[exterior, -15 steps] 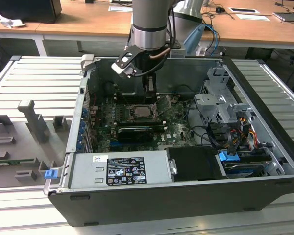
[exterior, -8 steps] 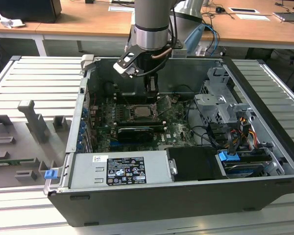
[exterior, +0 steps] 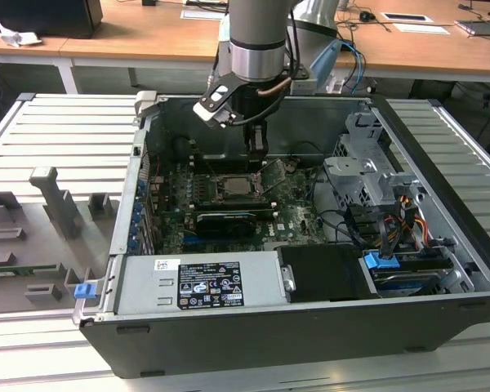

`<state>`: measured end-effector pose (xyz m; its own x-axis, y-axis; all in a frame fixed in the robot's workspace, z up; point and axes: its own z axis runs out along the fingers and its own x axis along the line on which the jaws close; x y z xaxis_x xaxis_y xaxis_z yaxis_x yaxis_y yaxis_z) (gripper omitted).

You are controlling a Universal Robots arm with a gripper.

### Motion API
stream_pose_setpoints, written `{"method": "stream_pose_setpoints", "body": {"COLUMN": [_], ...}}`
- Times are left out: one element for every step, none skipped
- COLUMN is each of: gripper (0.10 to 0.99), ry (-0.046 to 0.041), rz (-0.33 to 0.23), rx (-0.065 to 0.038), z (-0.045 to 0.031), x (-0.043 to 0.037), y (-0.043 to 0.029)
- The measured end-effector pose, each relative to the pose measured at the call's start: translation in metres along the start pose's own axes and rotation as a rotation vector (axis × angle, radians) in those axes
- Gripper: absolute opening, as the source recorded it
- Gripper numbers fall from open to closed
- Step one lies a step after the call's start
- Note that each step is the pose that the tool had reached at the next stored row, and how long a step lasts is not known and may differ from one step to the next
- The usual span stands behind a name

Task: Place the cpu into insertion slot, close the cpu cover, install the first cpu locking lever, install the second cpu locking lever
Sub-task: 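Close the cpu cover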

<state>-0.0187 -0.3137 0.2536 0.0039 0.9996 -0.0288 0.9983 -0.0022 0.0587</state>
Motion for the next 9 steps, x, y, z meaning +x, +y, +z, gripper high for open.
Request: {"method": "stream_pose_setpoints", "body": {"gripper": [0.106, 0.106, 0.106, 0.106, 0.106, 0.106, 0.106, 0.106, 0.106], "ry": [0.0, 0.0, 0.0, 0.0, 0.0, 0.0, 0.0001, 0.0002, 0.0002], "rz": [0.0, 0.0, 0.0, 0.0, 0.0, 0.0, 0.0, 0.0, 0.0], "rx": [0.0, 0.0, 0.0, 0.0, 0.0, 0.0, 0.0, 0.0, 0.0], "z": [-0.0008, -0.0032, -0.005, -0.0063, -0.0083, -0.0093, -0.0096, -0.0097, -0.0099], "x": [0.0, -0.0001, -0.0001, -0.0002, -0.0002, -0.0003, -0.0002, -0.0002, -0.0002], "y": [0.0, 0.0002, 0.0003, 0.0004, 0.0005, 0.0007, 0.001, 0.0013, 0.0015]}}
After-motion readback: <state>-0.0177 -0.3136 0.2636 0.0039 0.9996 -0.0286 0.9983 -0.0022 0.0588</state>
